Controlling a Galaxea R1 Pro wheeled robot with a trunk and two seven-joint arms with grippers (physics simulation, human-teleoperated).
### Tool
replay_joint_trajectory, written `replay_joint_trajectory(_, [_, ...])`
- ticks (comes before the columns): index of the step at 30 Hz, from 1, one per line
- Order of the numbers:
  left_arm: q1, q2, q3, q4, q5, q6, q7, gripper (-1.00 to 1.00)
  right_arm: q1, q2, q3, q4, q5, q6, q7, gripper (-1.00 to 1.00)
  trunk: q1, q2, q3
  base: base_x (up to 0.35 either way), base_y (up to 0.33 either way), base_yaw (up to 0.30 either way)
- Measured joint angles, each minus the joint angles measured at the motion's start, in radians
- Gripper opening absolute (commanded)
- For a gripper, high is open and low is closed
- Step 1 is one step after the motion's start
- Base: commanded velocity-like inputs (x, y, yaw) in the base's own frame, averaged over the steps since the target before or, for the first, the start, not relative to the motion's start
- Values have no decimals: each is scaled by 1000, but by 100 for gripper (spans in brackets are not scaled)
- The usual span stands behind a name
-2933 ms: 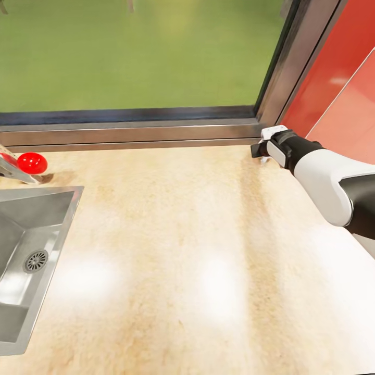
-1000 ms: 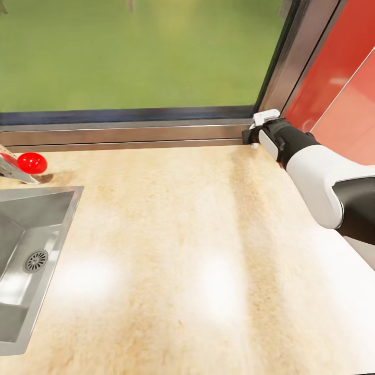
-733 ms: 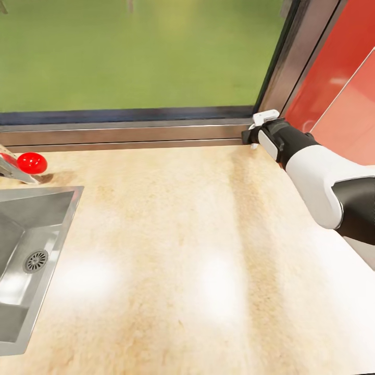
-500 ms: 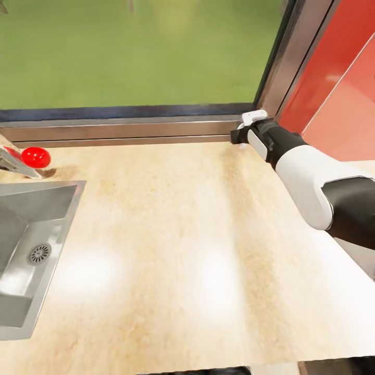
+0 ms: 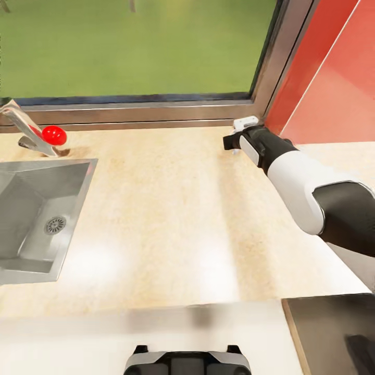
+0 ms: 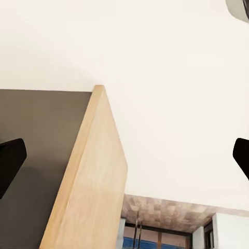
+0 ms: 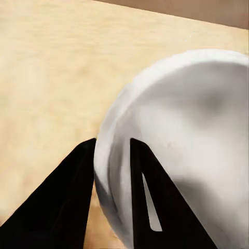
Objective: Set up a coffee station on the kitchen countertop: keep the coffee maker on the countertop, move the bottle of coffee from the kitchen shelf to the counter next to the coffee maker, place a paper coffee filter on top of the coffee maker, put the saucer next to the coffee maker with the coffee cup on the saucer, and place the electric kettle next to the coffee maker.
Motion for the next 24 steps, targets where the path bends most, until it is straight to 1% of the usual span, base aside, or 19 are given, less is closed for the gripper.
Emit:
replay_joint_trajectory(3, [0, 3, 1, 0, 0, 1, 1, 100, 2, 8, 0, -2, 0, 0, 0, -100, 0, 0, 0, -304, 182, 0])
replay_joint_trajectory(8, [0, 5, 1, 0, -1, 2, 0, 100, 3, 10, 1, -3, 2, 1, 0, -100, 0, 0, 6, -195, 177, 0])
replay_joint_trajectory(17, [0, 5, 1, 0, -1, -3, 1, 100, 4, 9, 0, 0, 3, 1, -1, -100, -1, 0, 20, -21, 23, 0])
replay_joint_trajectory(21, [0, 1, 4, 0, 0, -4, 1, 100, 33, 7, -1, 0, 2, 1, -1, -100, -1, 0, 26, 0, 0, 0])
replay_joint_trajectory(24, [0, 0, 4, 0, 0, -3, 1, 100, 50, 11, 1, -2, 1, 1, -1, -100, -1, 0, 31, 0, 0, 0])
